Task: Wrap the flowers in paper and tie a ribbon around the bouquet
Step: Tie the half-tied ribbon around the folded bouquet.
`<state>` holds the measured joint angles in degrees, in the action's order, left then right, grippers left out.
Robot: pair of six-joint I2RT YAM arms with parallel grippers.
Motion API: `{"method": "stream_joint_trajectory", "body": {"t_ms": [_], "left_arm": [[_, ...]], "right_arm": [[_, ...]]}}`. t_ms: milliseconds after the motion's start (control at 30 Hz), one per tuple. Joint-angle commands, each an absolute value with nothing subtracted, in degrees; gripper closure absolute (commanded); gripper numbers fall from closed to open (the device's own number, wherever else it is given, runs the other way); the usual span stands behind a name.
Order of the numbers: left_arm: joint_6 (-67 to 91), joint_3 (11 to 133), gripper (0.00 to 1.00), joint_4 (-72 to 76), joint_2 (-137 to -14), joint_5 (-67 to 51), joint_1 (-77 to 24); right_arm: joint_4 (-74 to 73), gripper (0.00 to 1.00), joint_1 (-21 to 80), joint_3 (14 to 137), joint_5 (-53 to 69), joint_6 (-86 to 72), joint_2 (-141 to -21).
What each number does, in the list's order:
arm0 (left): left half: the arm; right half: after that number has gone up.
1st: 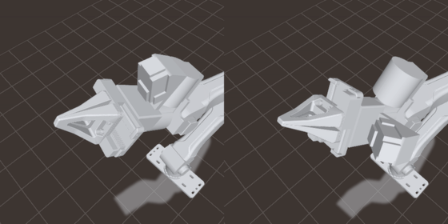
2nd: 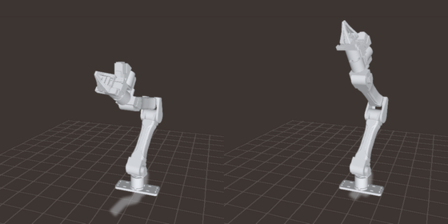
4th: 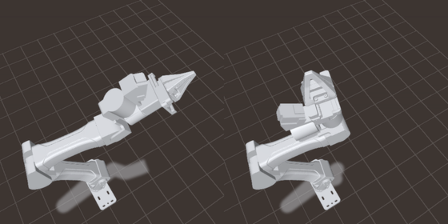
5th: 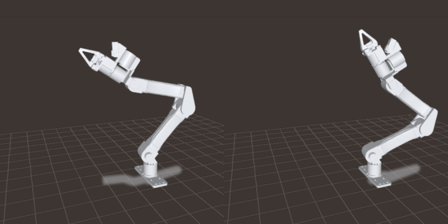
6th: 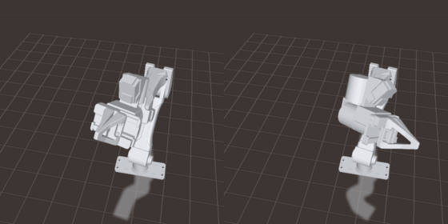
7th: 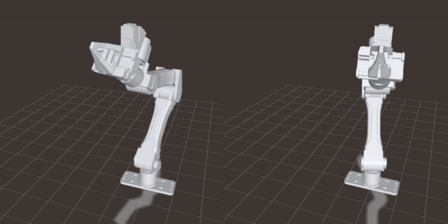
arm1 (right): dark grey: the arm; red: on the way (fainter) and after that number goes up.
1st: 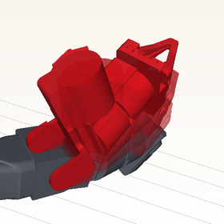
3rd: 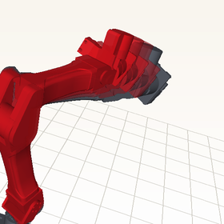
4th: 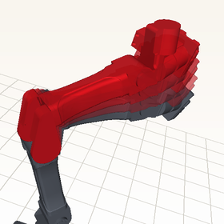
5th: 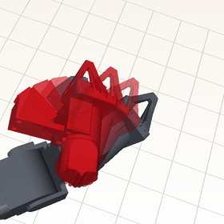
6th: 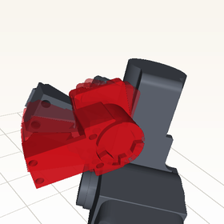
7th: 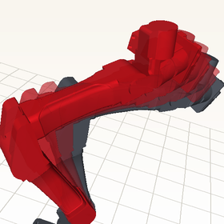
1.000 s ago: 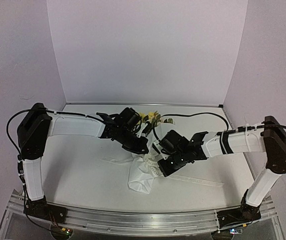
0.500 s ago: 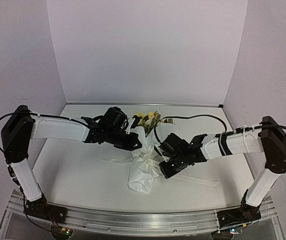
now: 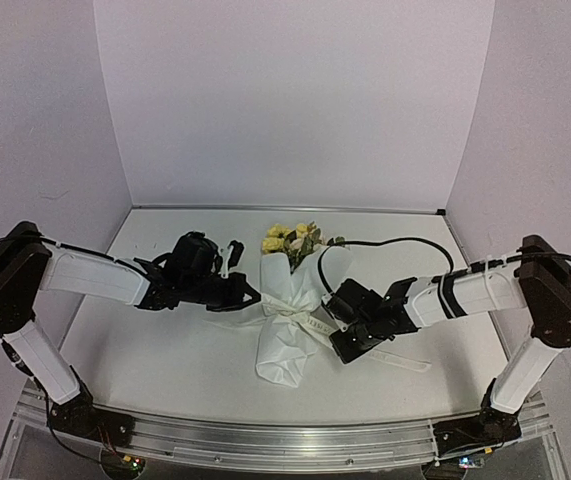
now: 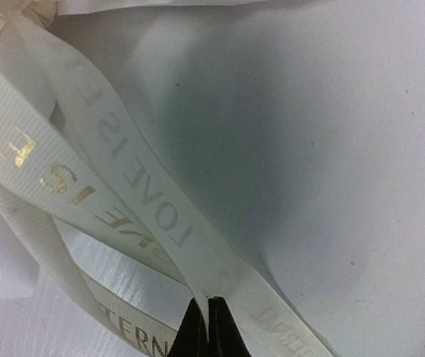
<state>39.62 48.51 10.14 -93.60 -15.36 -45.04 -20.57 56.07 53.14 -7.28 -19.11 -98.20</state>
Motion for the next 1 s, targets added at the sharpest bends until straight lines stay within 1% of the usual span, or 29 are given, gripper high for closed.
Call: {"method": "stream_joint_trajectory", "body": {"t_ms": [0, 433, 667, 967], "left_arm": [[43.1, 46.4, 1.0, 13.1, -89.3, -8.0, -43.9], [50.2, 39.1, 1.0, 10.0, -85.9, 3.1, -42.2], [52.6, 37.7, 1.0, 6.1, -85.9, 7.5, -41.4], [55.0, 36.0, 1.0, 5.3, -86.7, 7.5, -38.6]], "right_arm": [[-20.7, 1.0, 56.0, 51.8, -12.0, -19.5, -94.8], [-20.5, 1.0, 53.8, 48.7, -14.5, -22.2, -92.4], [-20.2, 1.0, 51.7, 46.3, -15.1, -23.5, -91.2], [-19.8, 1.0, 50.0, 43.0, -16.0, -28.3, -91.1]]}}
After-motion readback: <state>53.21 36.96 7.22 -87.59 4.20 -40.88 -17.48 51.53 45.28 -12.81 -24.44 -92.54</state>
